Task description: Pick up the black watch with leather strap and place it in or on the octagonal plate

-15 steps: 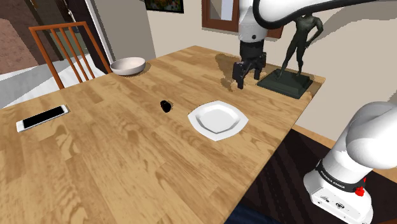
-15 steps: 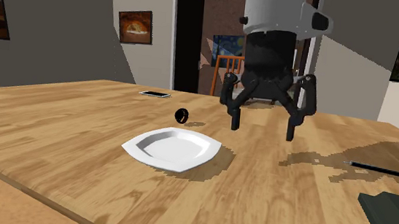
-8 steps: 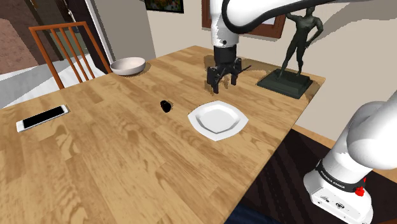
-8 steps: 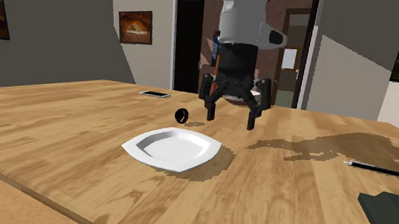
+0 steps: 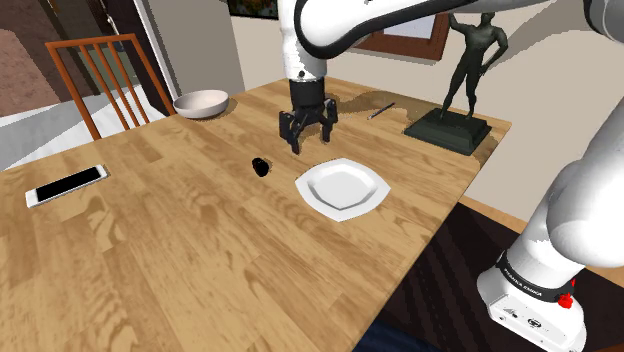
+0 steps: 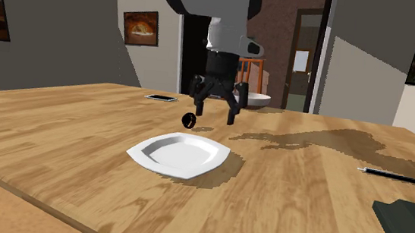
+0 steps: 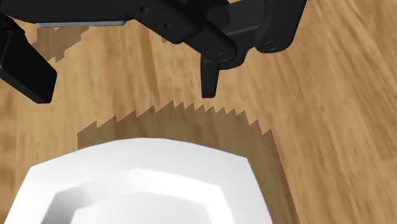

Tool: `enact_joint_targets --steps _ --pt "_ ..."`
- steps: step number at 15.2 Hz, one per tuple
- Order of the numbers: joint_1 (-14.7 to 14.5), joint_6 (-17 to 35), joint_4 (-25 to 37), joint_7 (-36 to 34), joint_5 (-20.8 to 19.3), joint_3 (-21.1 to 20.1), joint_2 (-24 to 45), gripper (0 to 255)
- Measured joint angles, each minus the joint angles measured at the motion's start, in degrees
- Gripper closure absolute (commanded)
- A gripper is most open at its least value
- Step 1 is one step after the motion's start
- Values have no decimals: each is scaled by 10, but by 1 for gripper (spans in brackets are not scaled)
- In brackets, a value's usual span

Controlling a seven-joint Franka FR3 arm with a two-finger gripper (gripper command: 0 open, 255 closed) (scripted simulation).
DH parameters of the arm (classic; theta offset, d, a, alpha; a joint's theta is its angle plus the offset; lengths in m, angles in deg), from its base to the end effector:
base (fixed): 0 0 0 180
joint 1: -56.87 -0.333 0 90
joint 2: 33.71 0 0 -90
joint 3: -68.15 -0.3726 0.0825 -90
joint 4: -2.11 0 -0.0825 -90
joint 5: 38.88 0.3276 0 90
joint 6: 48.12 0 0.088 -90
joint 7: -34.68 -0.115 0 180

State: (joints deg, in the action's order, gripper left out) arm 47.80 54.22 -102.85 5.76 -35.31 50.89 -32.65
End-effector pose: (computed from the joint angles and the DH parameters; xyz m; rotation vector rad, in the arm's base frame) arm 0.4527 0.2290 0.5731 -3.1083 0.0938 0.1350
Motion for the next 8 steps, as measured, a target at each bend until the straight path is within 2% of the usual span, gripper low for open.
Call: enact_joint_targets --steps 5,8 --pt "-24 -11 119 -40 -14 -16 106 0" --pt "-46 -31 215 -63 -27 -23 179 0"
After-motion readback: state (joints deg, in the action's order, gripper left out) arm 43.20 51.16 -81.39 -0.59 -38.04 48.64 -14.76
